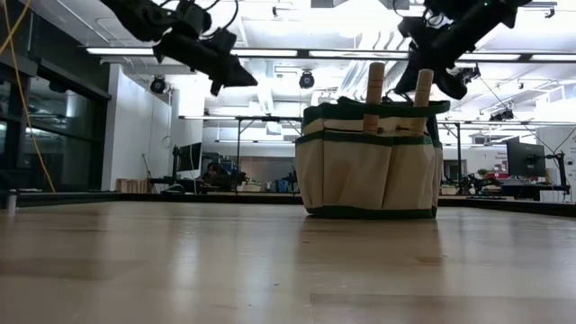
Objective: Pick & Place Garden tools in Gardening bag
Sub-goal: Put the shear scissor into the gardening bag
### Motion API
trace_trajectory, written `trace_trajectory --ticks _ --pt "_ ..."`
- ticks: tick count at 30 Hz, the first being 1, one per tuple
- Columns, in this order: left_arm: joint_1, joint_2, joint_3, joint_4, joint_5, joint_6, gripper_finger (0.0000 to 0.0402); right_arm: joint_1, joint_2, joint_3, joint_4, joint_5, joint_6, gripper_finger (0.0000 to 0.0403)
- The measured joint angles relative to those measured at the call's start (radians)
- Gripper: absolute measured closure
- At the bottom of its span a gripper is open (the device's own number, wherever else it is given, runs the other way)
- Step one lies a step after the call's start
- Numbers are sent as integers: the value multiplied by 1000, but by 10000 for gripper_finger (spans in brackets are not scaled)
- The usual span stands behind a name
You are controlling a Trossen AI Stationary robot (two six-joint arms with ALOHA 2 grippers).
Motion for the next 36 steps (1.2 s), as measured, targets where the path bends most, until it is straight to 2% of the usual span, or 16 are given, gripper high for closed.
trace_trajectory --ticks 6,18,24,28,36 --pt "-85 -28 0 22 -48 2 402 0 -35 20 24 -6 -6 399" --pt "-246 -47 0 233 -91 -5 402 0 -39 192 -19 -27 -84 399" --pt "-313 -47 0 247 -173 -26 397 29 -38 261 -21 -43 -99 399" --pt "-350 -47 0 266 -174 -51 363 69 -37 305 -20 -39 -108 399" --pt "-407 -46 25 286 -182 -110 262 167 -21 358 -21 18 -106 399"
